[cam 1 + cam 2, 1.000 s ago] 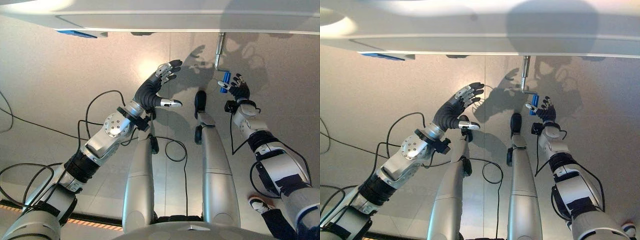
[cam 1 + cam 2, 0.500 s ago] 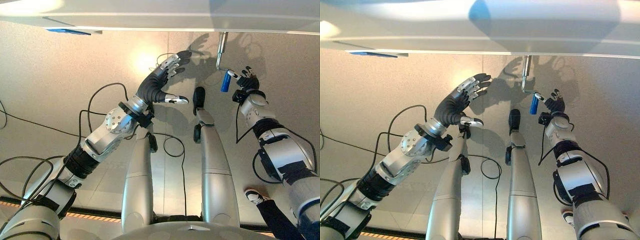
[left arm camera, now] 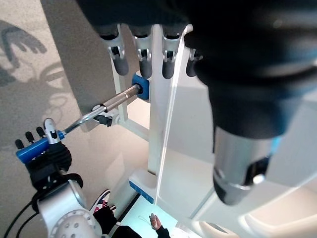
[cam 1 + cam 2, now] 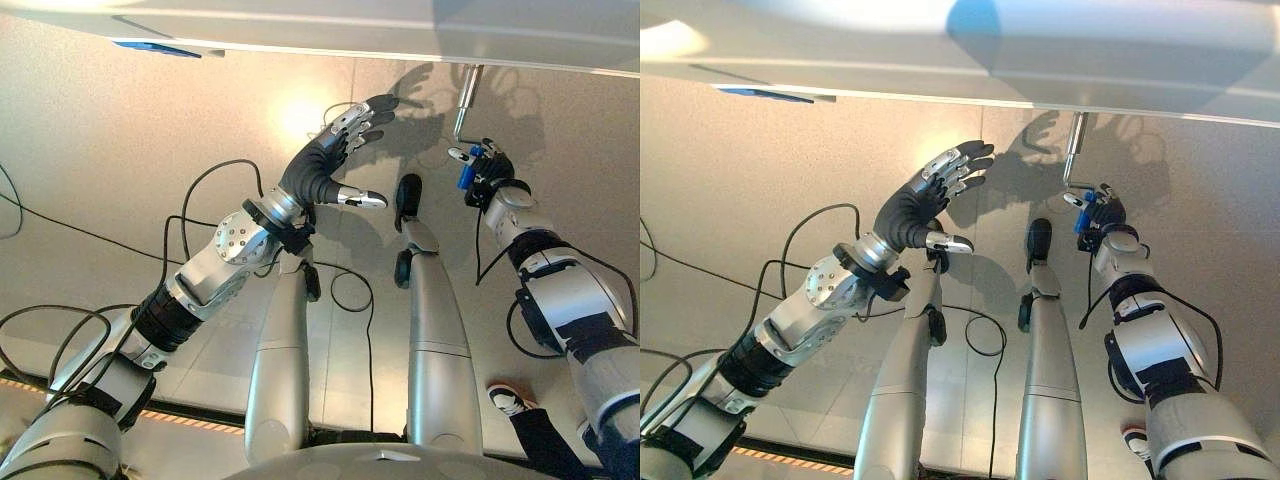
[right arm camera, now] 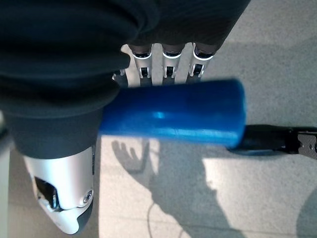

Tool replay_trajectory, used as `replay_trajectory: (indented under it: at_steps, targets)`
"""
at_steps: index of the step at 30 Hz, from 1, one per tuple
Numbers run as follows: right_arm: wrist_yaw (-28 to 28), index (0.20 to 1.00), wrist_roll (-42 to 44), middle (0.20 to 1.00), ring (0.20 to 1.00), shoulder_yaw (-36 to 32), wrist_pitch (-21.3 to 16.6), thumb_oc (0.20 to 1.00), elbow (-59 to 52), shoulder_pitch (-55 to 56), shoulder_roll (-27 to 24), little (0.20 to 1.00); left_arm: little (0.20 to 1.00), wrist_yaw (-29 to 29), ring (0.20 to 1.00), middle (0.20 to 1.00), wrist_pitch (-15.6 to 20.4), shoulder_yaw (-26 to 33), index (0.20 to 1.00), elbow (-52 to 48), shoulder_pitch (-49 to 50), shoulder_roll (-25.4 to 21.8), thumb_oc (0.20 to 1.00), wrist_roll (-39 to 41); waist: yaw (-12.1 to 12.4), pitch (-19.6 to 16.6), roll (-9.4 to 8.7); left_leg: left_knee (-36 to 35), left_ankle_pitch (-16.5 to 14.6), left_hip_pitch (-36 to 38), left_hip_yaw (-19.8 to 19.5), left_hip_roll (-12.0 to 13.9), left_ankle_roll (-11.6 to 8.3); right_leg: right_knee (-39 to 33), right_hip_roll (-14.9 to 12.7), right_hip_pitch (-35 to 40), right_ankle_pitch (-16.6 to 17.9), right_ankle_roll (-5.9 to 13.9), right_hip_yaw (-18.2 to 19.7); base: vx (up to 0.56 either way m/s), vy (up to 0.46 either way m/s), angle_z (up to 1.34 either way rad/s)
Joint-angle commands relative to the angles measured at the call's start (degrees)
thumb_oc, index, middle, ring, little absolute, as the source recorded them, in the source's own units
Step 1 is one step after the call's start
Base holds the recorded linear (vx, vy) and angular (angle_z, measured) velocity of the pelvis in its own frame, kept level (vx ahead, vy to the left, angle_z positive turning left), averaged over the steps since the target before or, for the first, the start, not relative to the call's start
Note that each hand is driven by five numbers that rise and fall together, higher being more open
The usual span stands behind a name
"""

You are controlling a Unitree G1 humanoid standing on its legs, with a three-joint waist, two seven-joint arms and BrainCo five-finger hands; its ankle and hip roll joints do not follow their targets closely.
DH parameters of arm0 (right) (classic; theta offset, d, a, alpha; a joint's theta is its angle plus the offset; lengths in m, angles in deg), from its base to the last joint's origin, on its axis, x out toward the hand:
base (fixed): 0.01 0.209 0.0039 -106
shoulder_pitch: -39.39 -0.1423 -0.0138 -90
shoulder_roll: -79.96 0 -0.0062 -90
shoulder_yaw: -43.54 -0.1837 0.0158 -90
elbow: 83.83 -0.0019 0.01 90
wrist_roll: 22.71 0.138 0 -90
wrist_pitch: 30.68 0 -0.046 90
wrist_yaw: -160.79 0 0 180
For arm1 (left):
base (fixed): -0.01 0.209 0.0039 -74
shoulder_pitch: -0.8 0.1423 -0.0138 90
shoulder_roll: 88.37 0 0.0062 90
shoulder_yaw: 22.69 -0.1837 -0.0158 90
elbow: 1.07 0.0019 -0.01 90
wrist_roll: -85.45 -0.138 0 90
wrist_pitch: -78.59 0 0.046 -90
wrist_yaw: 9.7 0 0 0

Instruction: Raise the hospital bed

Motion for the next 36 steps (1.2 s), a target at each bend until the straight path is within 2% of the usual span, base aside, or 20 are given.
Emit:
replay_trajectory:
  at_steps: [1, 9, 10, 11, 12, 30, 36]
  targets:
    - [-0.9, 1.0, -1.8, 1.0, 1.0, 3.3, 0.6, 1.0, 0.2, 1.1, -0.1, 1.0, 1.0, -0.9, 1.0, 1.0, 3.2, 1.5, 1.0, -7.8, 0.5, 0.9, 1.0, -0.3, 0.3, -0.9, 0.98, 9.9, -9.1, -1.1, 2.2, -1.9, 1.63, -11.5, 0.4, 3.8, 6.5, 5.49, 1.0, 0.0, 0.0, 0.0]
    - [-1.4, 1.0, -2.2, 1.0, 1.0, 4.3, 0.4, 1.0, -0.6, 1.2, 2.0, 1.0, 1.0, -0.1, 1.0, 1.0, 3.3, 2.7, 1.0, -7.8, 1.1, 1.6, 1.0, -1.2, 0.3, -0.9, 0.9, 10.0, -9.1, -1.4, 2.5, -1.9, 1.58, -11.8, 0.4, 3.6, 6.6, 5.54, 1.1, 0.0, 0.0, 0.0]
    - [-1.3, 0.824, -2.2, 0.824, 0.824, 4.3, 0.3, 0.824, -0.8, 1.2, 2.2, 0.824, 1.0, 0.0, 1.0, 1.0, 3.3, 2.8, 1.0, -7.9, 1.2, 1.7, 1.0, -1.2, 0.2, -0.9, 0.86, 10.1, -9.1, -1.5, 2.5, -1.9, 1.61, -11.7, 0.4, 3.5, 6.6, 5.54, 1.1, 0.0, 0.0, 0.0]
    - [-1.3, 0.454, -2.2, 0.454, 0.454, 4.3, 0.3, 0.454, -0.9, 1.2, 2.4, 0.454, 1.0, -0.1, 1.0, 1.0, 3.2, 2.9, 1.0, -8.0, 1.3, 1.8, 1.0, -1.3, 0.2, -0.9, 0.88, 10.1, -9.2, -1.5, 2.5, -1.9, 1.62, -11.6, 0.4, 3.5, 6.6, 5.55, 1.1, 0.0, 0.0, 0.0]
    - [-1.3, 0.2, -2.5, 0.2, 0.2, 4.4, 0.3, 0.2, -0.8, 1.3, 2.7, 0.2, 1.0, 0.0, 1.0, 1.0, 3.2, 3.0, 1.0, -7.9, 1.5, 1.9, 1.0, -1.4, 0.2, -0.9, 0.85, 10.1, -9.2, -1.5, 2.4, -1.9, 1.63, -11.6, 0.4, 3.5, 6.7, 5.56, 1.1, 0.0, 0.0, 0.0]
    - [-0.4, 0.2, -3.8, 0.2, 0.2, 4.4, -0.1, 0.2, -1.3, 1.4, 3.2, 0.2, 1.0, 0.8, 1.0, 1.0, 3.2, 4.2, 1.0, -8.9, 2.6, 2.1, 1.0, -2.0, 0.0, -0.9, 0.61, 9.8, -9.2, -1.3, 2.7, -1.7, 1.58, -12.1, 0.4, 3.6, 6.9, 5.78, 1.2, 0.0, 0.0, 0.0]
    - [0.8, 0.2, -10.7, 0.2, 0.2, 7.2, 0.3, 0.2, -0.5, 0.0, 2.6, 0.2, 1.0, 1.3, 1.0, 1.0, 3.3, 4.4, 1.0, -9.4, 2.7, 1.7, 1.0, -2.0, 0.0, -0.9, 0.34, 9.7, -9.3, -1.4, 2.9, -1.6, 1.64, -12.2, 0.6, 3.5, 7.0, 5.84, 1.2, 0.0, 0.0, 0.0]
